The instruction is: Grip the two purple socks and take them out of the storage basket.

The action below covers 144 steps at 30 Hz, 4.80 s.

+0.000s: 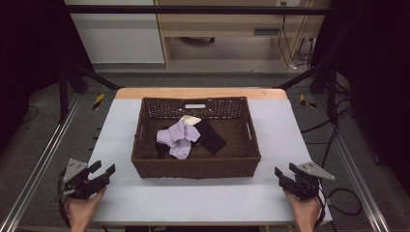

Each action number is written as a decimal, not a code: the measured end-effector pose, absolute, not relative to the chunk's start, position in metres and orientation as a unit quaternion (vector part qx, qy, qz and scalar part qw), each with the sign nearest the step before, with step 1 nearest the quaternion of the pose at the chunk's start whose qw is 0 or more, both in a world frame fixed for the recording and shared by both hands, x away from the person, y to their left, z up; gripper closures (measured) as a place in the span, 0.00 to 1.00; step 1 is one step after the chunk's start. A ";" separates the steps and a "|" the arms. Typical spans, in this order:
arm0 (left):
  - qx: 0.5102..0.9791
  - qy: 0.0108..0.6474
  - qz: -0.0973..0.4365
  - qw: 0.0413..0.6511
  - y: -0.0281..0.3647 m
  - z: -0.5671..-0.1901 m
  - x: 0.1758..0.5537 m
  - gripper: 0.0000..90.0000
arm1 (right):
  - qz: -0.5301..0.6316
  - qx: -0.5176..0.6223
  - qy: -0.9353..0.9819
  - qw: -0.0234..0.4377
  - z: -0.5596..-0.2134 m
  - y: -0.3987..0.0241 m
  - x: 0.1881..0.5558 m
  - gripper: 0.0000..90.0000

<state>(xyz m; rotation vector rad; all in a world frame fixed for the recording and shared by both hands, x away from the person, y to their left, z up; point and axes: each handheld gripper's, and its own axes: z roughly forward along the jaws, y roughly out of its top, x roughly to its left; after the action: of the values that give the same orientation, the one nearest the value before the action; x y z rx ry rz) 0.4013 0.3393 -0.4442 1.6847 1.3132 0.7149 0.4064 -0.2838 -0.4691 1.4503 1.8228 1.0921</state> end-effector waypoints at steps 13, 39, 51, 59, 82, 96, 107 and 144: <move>0.665 0.523 0.277 0.456 0.335 -0.434 0.399 0.41 | 0.423 0.528 0.676 0.291 -0.468 -0.283 0.405 0.41; 0.656 0.491 0.291 0.494 0.324 -0.389 0.403 0.42 | 0.428 0.516 0.682 0.293 -0.468 -0.278 0.405 0.40; 0.660 0.457 0.296 0.518 0.291 -0.358 0.422 0.43 | 0.432 0.513 0.674 0.309 -0.470 -0.278 0.408 0.40; 0.665 0.446 0.295 0.521 0.270 -0.350 0.435 0.44 | 0.428 0.519 0.672 0.311 -0.474 -0.279 0.411 0.39; 0.694 0.416 0.293 0.510 0.202 -0.338 0.486 0.47 | 0.417 0.533 0.665 0.316 -0.484 -0.281 0.413 0.31; 0.711 0.427 0.278 0.484 0.171 -0.346 0.520 0.50 | 0.412 0.533 0.668 0.316 -0.484 -0.280 0.414 0.32; 0.732 0.437 0.267 0.449 0.155 -0.360 0.545 0.55 | 0.408 0.530 0.673 0.315 -0.484 -0.280 0.415 0.32; 0.850 0.442 0.173 0.230 0.114 -0.405 0.586 0.45 | 0.402 0.526 0.681 0.313 -0.484 -0.278 0.416 0.31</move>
<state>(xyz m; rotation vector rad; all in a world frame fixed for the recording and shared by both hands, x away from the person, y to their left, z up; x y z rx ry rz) 0.5860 0.1145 -0.4046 2.3380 1.2152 0.4771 0.4163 -0.2782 -0.4844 1.3875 1.7972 1.0593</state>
